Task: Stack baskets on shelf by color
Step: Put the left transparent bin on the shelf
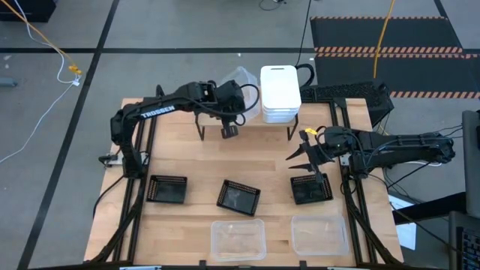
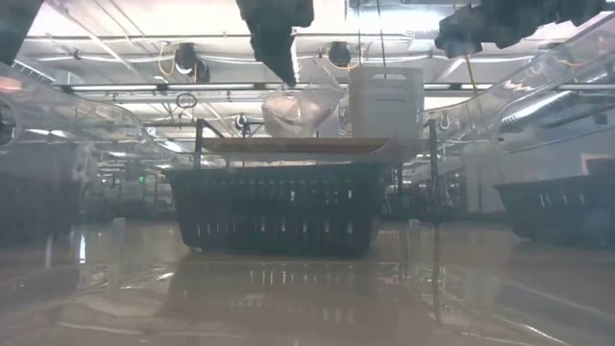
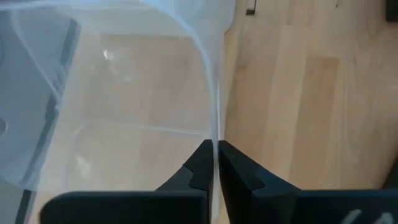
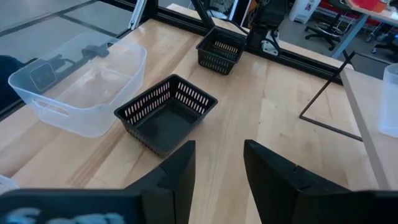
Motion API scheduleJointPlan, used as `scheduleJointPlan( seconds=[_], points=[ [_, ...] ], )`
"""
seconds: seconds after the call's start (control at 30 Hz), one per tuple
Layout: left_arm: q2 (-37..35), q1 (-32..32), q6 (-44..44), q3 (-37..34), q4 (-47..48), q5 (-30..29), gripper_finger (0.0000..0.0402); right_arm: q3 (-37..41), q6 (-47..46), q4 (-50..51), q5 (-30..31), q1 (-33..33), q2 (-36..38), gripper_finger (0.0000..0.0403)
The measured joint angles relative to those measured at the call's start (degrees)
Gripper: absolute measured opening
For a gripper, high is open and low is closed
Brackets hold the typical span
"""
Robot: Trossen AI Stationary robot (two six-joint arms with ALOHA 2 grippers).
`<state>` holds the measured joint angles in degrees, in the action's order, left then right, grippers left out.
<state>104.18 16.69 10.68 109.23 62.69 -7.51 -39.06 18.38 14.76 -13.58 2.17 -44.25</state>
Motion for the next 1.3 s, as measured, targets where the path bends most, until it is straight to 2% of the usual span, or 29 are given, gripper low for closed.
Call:
scheduleJointPlan(
  seconds=[0.3, 0.47, 0.63, 0.83, 0.97, 1.13, 1.3],
  points=[
    [0.00, 0.02, -0.28, 0.00, 0.18, -1.04, 0.0113, 0.06, 0.16, -0.35, 0.00, 0.00, -0.02, 0.0129],
    [0.00, 0.07, -0.27, 0.00, 0.22, -2.34, 0.0142, 0.06, 0.14, -0.34, 0.00, 0.00, -0.02, 0.0129],
    [0.00, 0.07, -0.70, 0.00, 0.52, -3.65, 0.0145, 0.06, -0.17, -0.41, 0.39, 0.00, -0.02, 0.0129],
    [-0.04, -1.55, -0.86, 0.00, 2.69, -3.50, 0.0145, 0.11, -4.12, 0.65, 6.12, 0.00, -0.02, 0.0129],
    [-0.07, -2.57, -0.62, 0.00, 3.17, -4.08, 0.0145, 2.07, -4.17, -1.32, 6.12, 0.00, -0.01, 0.0129],
    [0.52, -2.42, 0.83, 0.00, 2.02, -7.36, 0.0145, 3.86, -4.36, -3.89, 6.12, 0.00, 0.00, 0.0129],
    [-0.32, -2.14, 0.84, 0.00, 0.48, -14.44, 0.0145, 3.88, -5.27, -3.88, 6.12, 0.00, 0.00, 0.0129]
  ],
)
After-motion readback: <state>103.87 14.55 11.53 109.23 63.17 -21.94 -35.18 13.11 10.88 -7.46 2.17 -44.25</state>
